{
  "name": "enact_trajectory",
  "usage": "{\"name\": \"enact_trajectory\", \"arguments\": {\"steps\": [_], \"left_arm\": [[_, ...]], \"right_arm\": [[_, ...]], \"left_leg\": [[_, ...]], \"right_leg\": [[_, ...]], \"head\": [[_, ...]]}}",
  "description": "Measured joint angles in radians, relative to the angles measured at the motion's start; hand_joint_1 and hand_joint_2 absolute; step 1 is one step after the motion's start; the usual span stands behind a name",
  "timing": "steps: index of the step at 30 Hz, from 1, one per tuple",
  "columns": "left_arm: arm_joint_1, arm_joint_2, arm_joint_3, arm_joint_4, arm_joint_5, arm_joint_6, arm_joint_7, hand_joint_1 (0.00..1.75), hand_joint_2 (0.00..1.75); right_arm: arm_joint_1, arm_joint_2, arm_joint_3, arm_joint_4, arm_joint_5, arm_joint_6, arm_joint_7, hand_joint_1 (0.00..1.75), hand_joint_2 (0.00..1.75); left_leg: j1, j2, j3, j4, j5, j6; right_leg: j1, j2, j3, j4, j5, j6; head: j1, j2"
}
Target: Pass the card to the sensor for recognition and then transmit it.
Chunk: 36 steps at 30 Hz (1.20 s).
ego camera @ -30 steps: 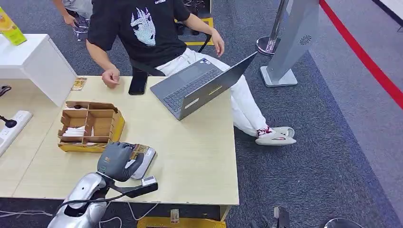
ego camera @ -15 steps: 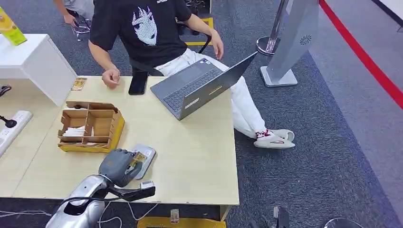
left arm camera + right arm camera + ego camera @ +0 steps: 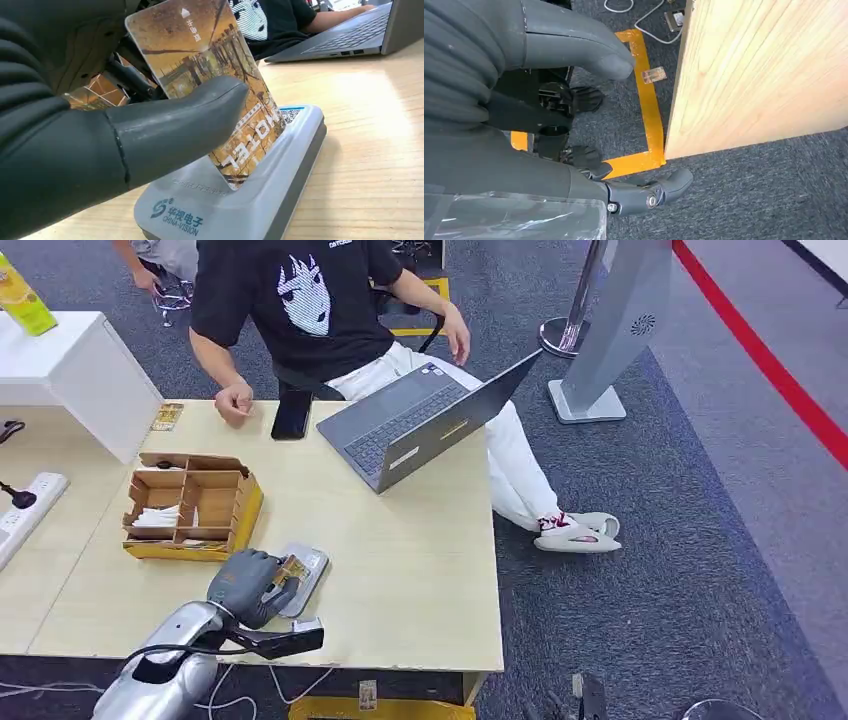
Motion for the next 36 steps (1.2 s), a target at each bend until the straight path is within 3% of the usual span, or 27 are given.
{"name": "enact_trajectory", "arguments": {"steps": [24,26,29,33,36], "left_arm": [[-0.007,0.002,-0.008,0.005,0.005,0.008,0.0,1.75,1.75],[-0.007,0.0,-0.008,0.005,-0.006,0.063,0.008,1.75,1.75],[0.0,-0.018,-0.005,-0.013,-0.026,0.234,0.017,1.75,1.75],[0.021,-0.047,0.045,-0.118,-0.026,0.44,0.007,1.75,1.75],[0.033,-0.057,0.127,-0.205,0.049,0.483,-0.038,1.75,1.75]], "right_arm": [[0.0,0.0,0.002,0.0,0.001,-0.001,0.0,0.0,1.75],[0.0,0.0,0.002,0.0,0.002,-0.001,0.0,0.0,1.75],[0.001,0.0,0.002,0.0,0.0,-0.001,0.0,0.0,1.75],[0.0,0.002,0.004,0.0,0.003,-0.001,0.002,0.0,1.75],[0.0,0.006,0.005,0.0,0.005,-0.001,0.002,0.0,1.75]], "left_leg": [[0.0,0.0,0.0,0.0,0.0,0.0],[0.0,0.0,0.0,0.0,0.0,0.0],[0.0,0.0,0.0,0.0,0.0,0.0],[0.0,0.0,-0.001,0.0,0.0,0.0],[0.0,0.0,-0.001,0.0,0.0,0.0]], "right_leg": [[0.0,0.0,0.0,0.0,0.0,0.0],[0.0,0.0,0.0,0.0,0.0,0.0],[0.0,0.0,0.0,0.0,0.0,0.0],[0.0,0.0,0.001,0.0,0.0,0.0],[0.0,0.0,0.0,0.0,0.0,0.0]], "head": [[0.0,0.0],[0.0,0.0],[0.0,0.0],[0.0,0.0],[0.0,0.0]]}}
